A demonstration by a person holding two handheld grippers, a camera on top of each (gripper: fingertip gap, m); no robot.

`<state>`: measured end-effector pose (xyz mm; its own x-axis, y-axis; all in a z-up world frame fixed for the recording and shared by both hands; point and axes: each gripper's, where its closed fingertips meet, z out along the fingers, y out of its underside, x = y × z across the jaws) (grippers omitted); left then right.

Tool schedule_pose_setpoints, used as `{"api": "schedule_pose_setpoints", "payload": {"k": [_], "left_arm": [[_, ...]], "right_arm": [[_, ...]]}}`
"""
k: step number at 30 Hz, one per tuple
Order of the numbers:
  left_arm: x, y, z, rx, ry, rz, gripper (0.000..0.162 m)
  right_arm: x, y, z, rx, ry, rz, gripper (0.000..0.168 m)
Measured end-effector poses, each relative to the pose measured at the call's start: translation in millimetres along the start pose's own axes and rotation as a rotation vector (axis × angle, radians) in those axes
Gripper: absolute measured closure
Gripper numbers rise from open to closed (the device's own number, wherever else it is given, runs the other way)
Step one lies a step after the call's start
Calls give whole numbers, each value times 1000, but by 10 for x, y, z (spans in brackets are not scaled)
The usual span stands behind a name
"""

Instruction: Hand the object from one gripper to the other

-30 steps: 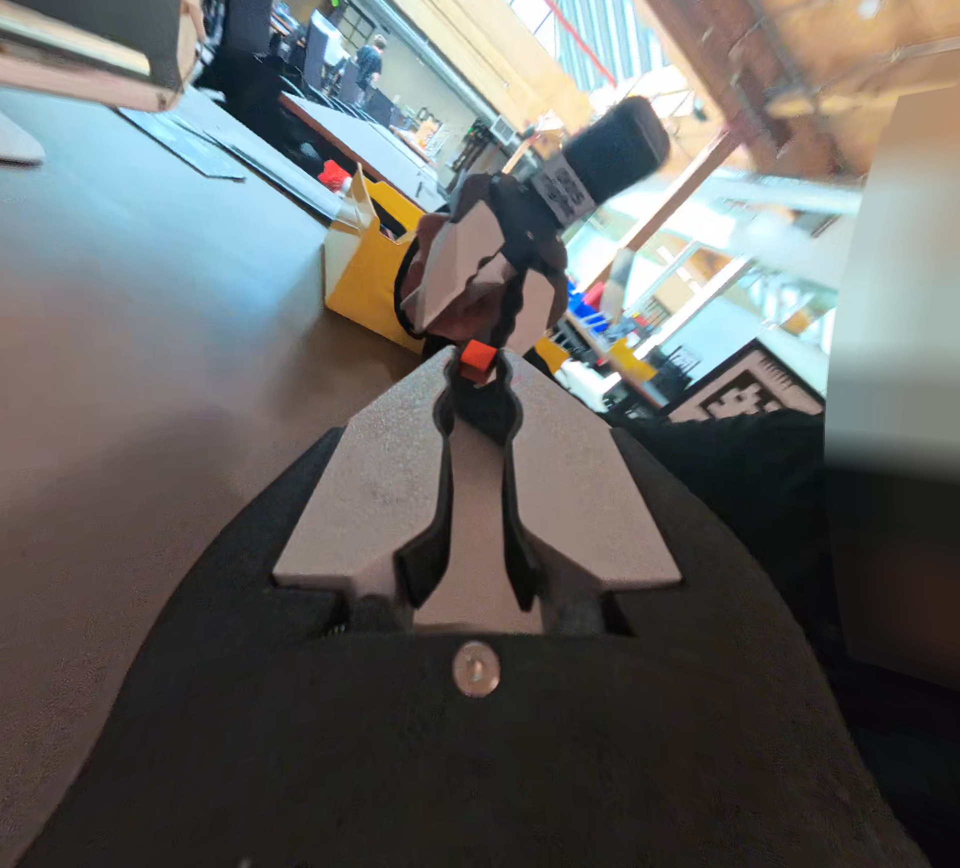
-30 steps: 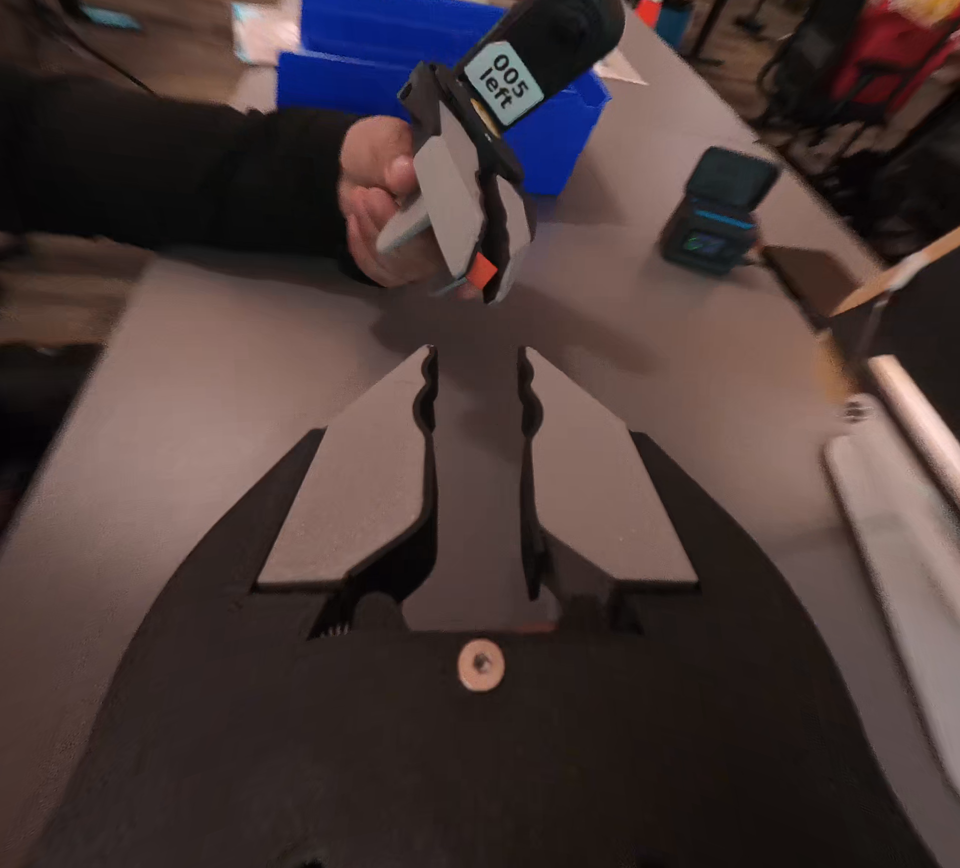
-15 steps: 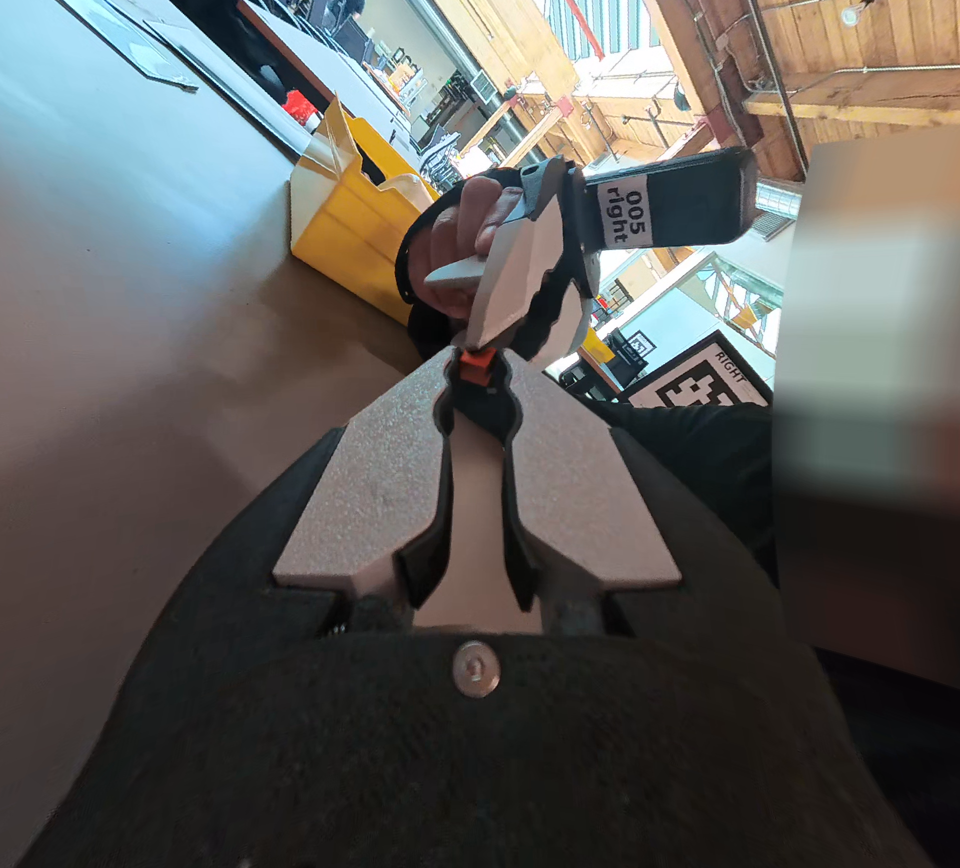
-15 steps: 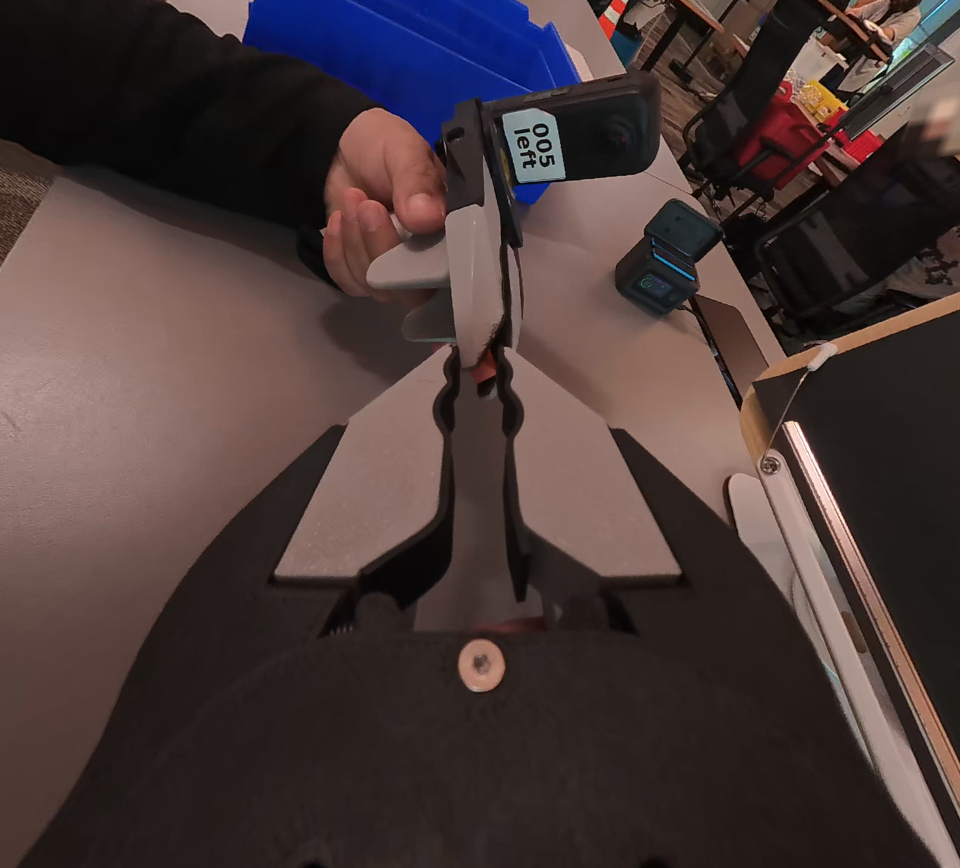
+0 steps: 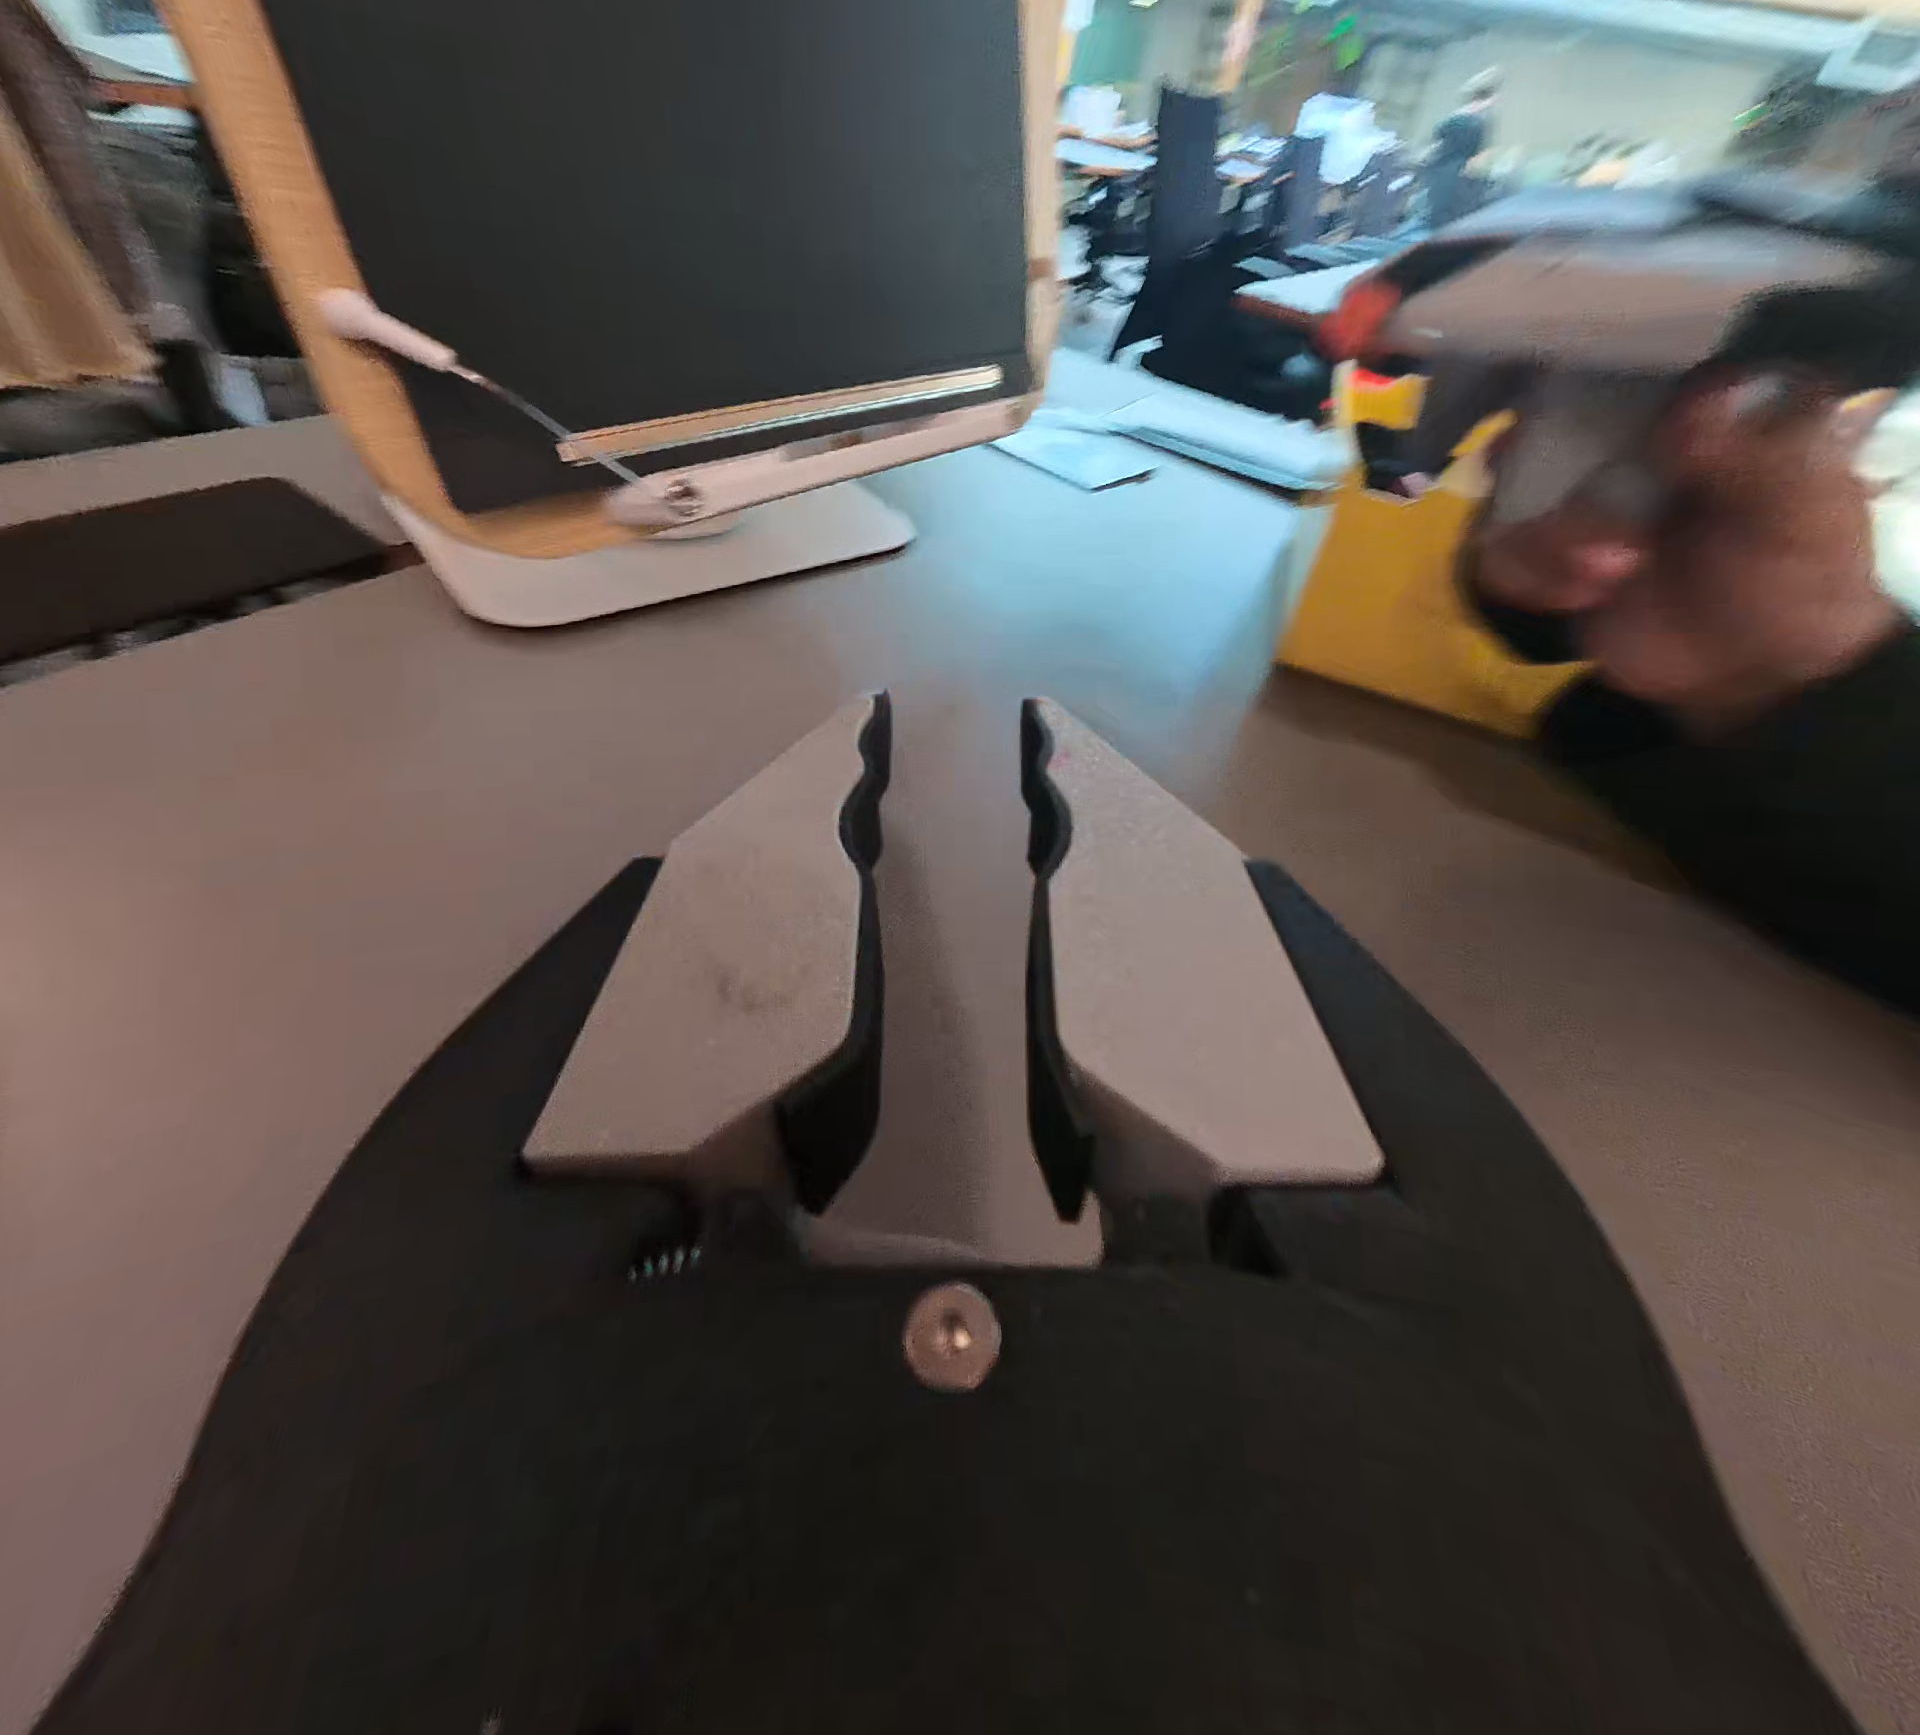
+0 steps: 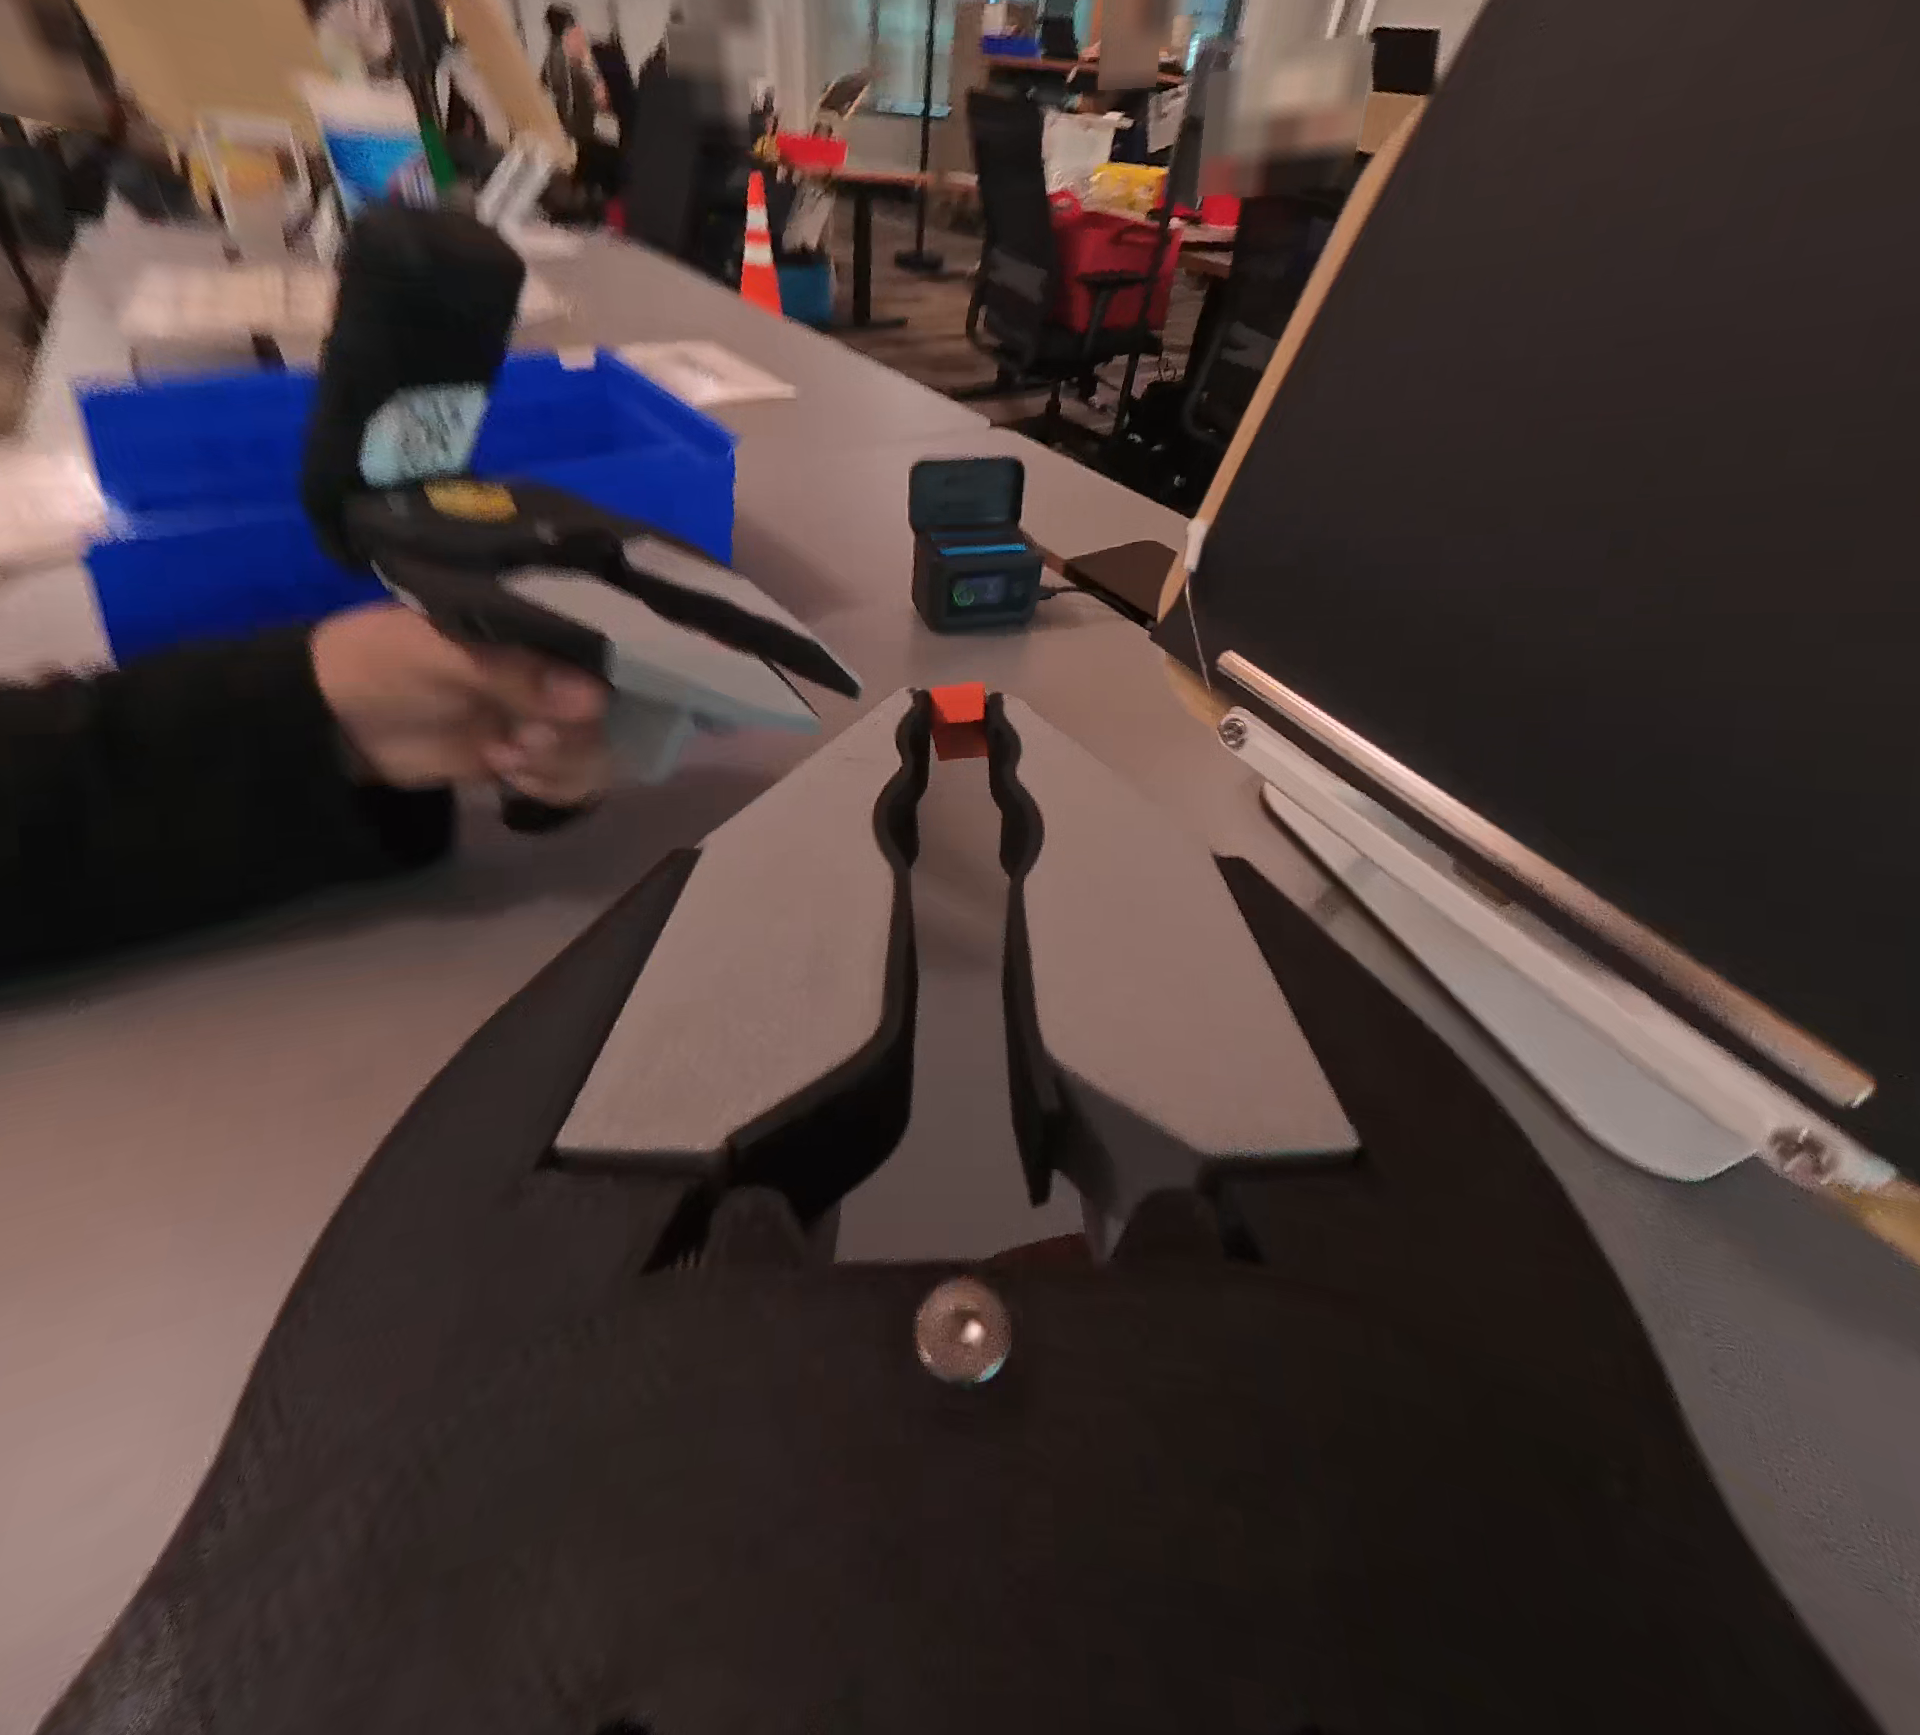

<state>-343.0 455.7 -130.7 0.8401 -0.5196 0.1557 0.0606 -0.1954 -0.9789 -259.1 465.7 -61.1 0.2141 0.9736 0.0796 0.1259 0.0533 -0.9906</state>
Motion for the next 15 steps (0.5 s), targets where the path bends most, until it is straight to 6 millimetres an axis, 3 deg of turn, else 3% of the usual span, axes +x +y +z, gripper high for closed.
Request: {"api": "schedule_pose_setpoints", "payload": {"k": [2, 5, 6, 8, 11, 13, 15], "left_arm": [[-106, 49, 17, -28, -80, 30, 140], [-102, 130, 54, -76, -94, 70, 140], [-108, 154, 62, -90, -107, 89, 140], [-101, 192, 82, -110, -121, 130, 140], [-65, 254, 118, -139, -124, 173, 141], [-50, 300, 140, -160, -127, 193, 140], [-50, 348, 157, -181, -136, 217, 140]], "right_arm": [[-86, -231, -242, 47, 20, 103, 162], [-281, -514, -749, -3, 30, 135, 161], [-233, -587, -946, -19, 77, 125, 162], [50, -589, -1339, -103, 210, 132, 162], [779, -274, -1899, -261, 446, 207, 161], [1303, 111, -2223, -377, 589, 270, 153], [1557, 573, -2504, -533, 674, 433, 136]]}}
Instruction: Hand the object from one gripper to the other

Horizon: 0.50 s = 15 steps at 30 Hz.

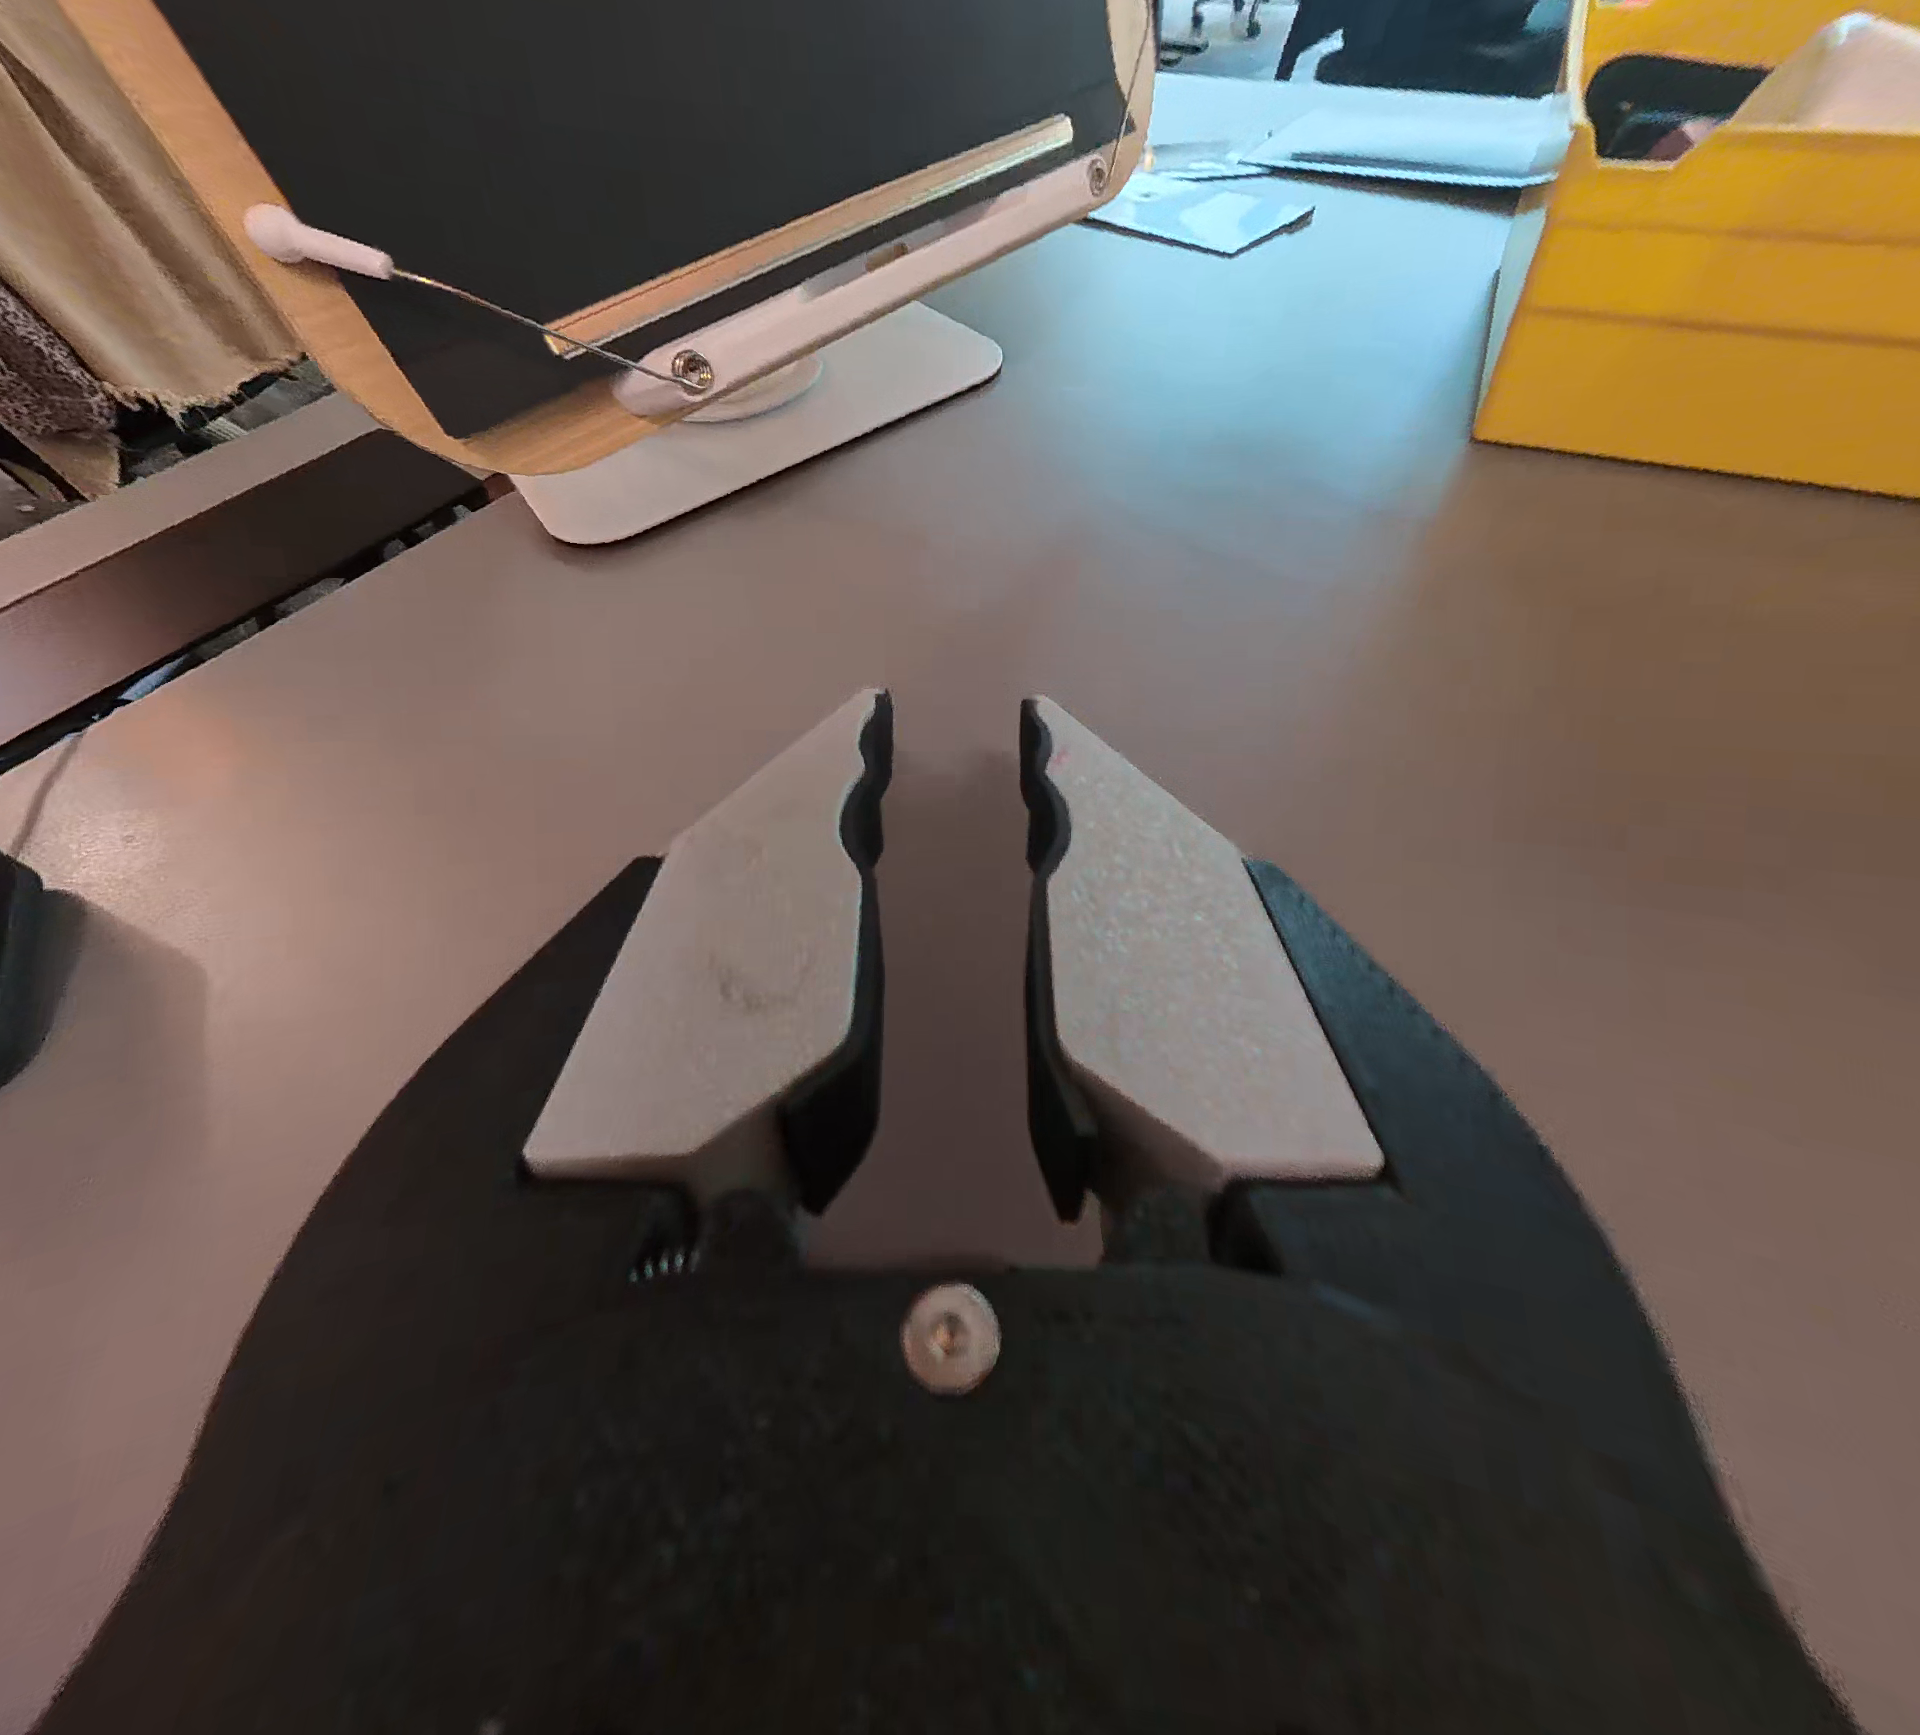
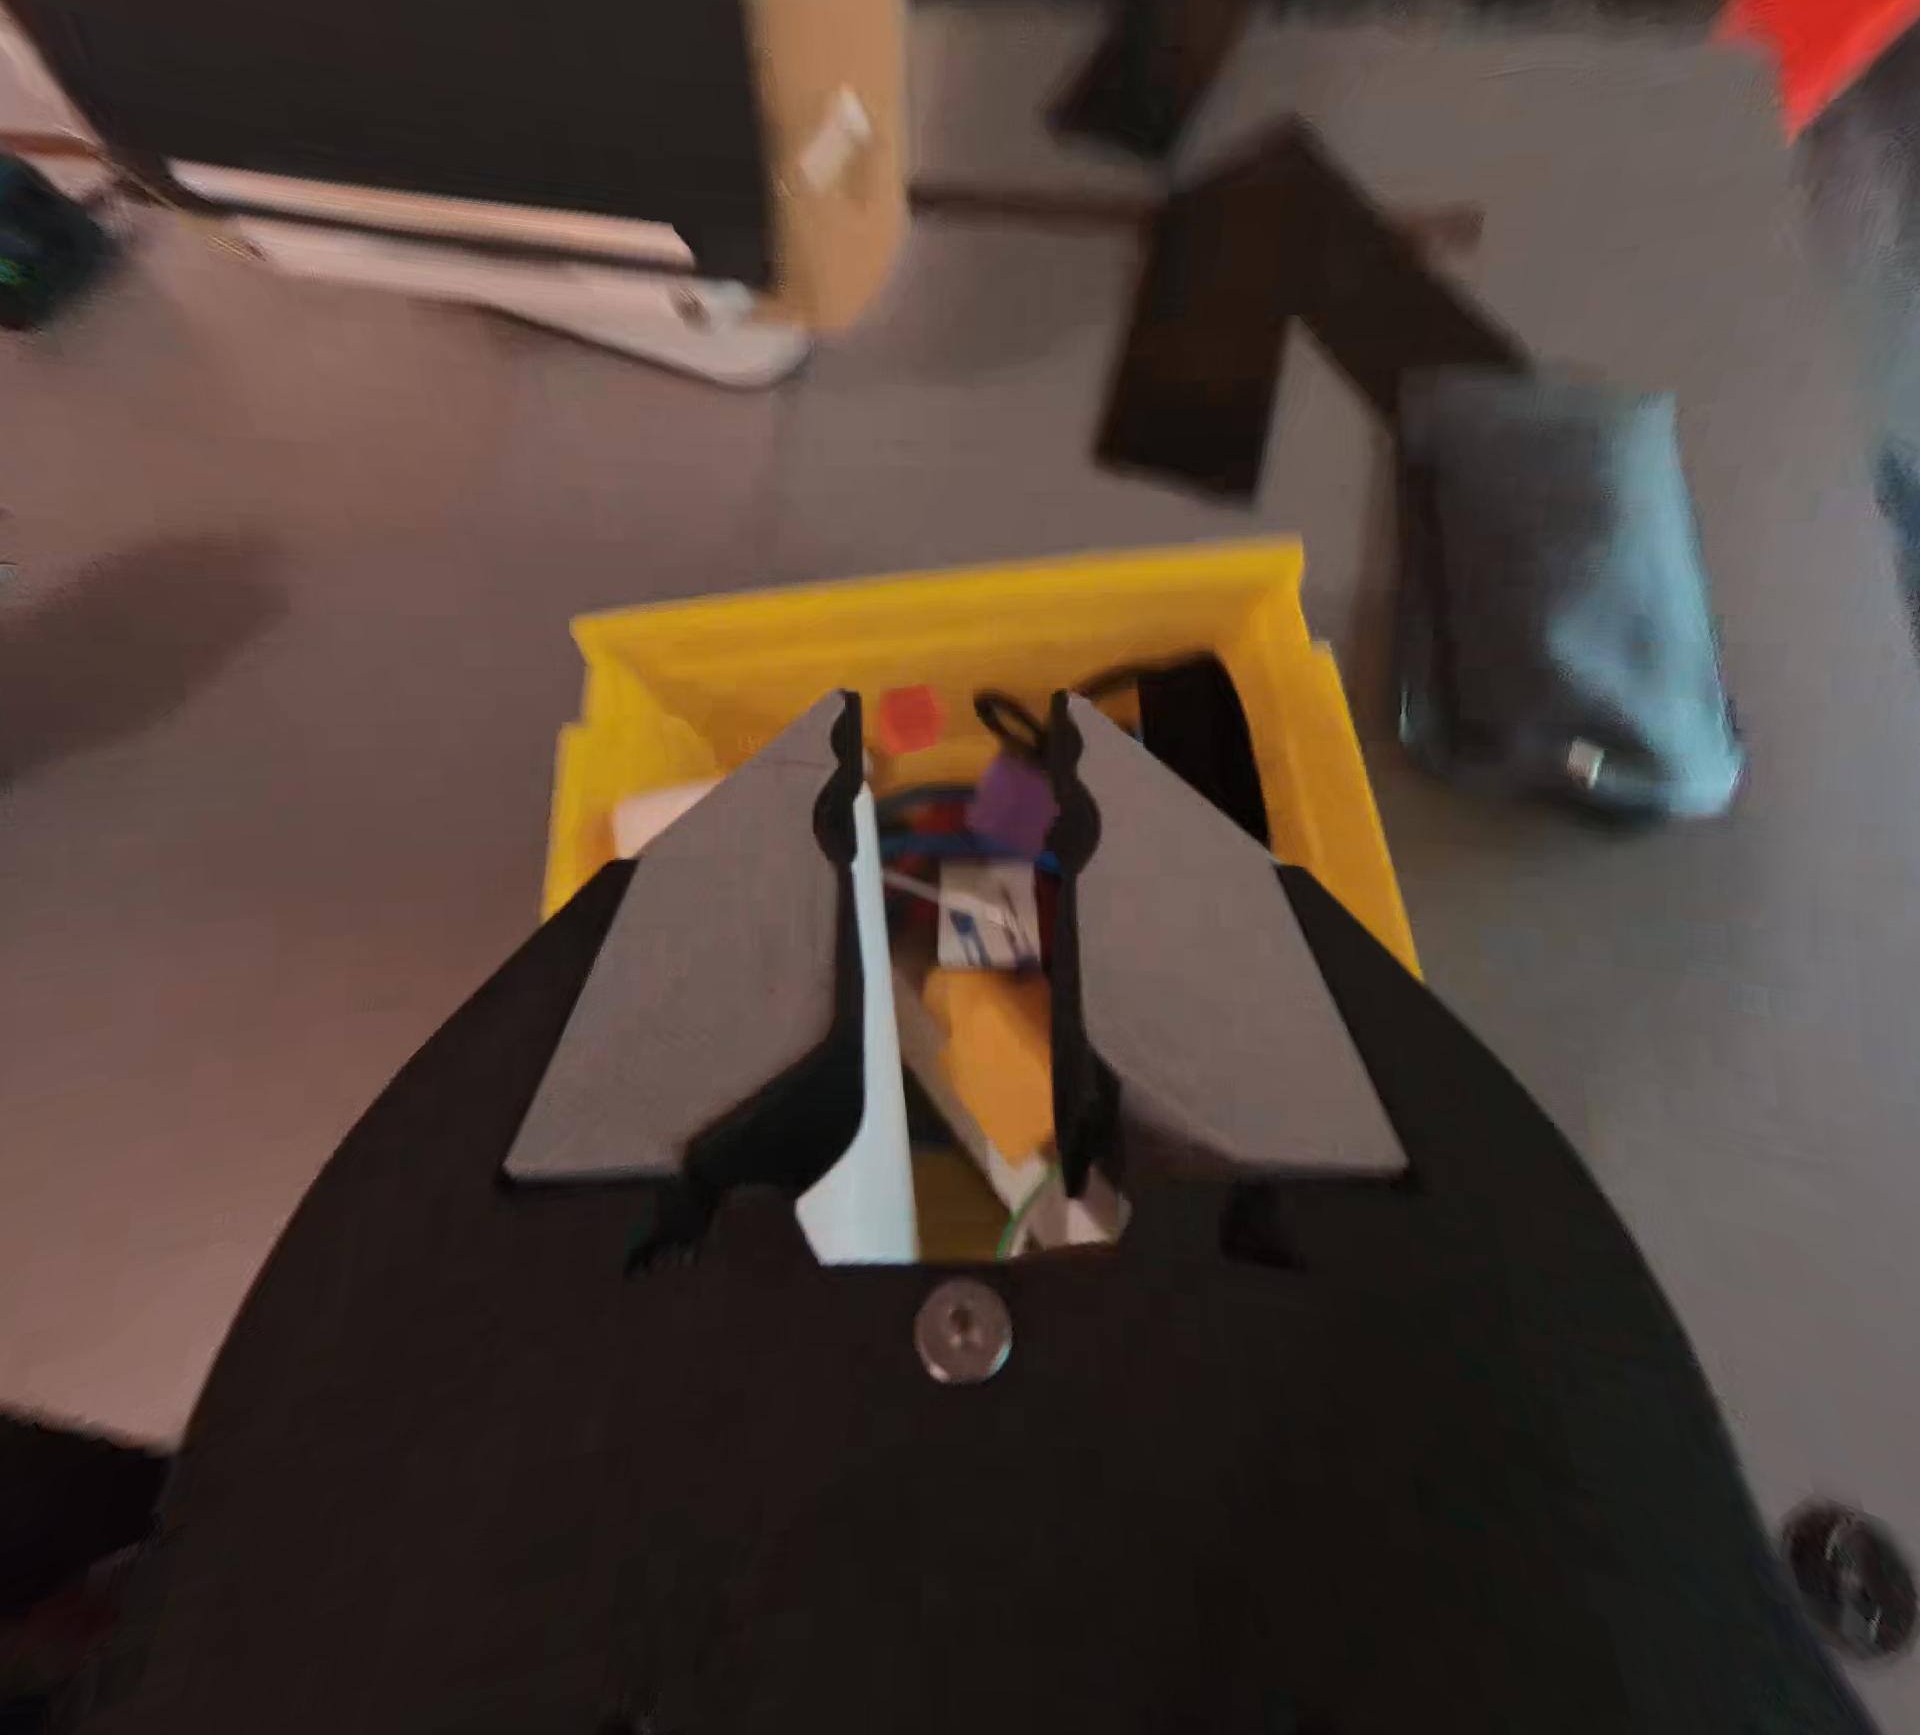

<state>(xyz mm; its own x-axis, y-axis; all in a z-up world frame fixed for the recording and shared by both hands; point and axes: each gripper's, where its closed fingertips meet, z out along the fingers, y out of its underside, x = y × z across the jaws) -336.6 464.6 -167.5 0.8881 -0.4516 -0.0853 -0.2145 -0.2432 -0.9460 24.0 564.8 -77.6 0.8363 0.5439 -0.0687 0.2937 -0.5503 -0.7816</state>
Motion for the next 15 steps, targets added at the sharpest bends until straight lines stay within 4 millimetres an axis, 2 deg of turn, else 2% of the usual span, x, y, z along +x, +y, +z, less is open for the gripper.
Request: {"api": "schedule_pose_setpoints", "payload": {"k": [1, 3, 5, 7, 11, 13, 15], "left_arm": [[-2, 20, 7, -10, -9, 16, 140], [-5, 42, 17, -23, -27, 47, 140], [1, 50, 28, -32, -40, 74, 140], [8, 66, 35, -45, -55, 102, 139], [23, 122, -5, -83, -130, 137, 132], [178, 109, -118, -65, -122, 96, 122], [410, -35, -370, 14, -112, 79, 114]], "right_arm": [[6, 115, 3, -51, -40, 42, 137], [-174, 76, -148, 42, -161, 38, 136], [-182, 34, -320, 121, -144, 23, 136], [-244, 83, -459, 131, -150, 12, 128], [-585, 282, -714, 166, -253, -58, 115], [-688, 414, -822, 184, -268, -106, 113], [-742, 550, -927, 206, -260, -166, 111]]}}
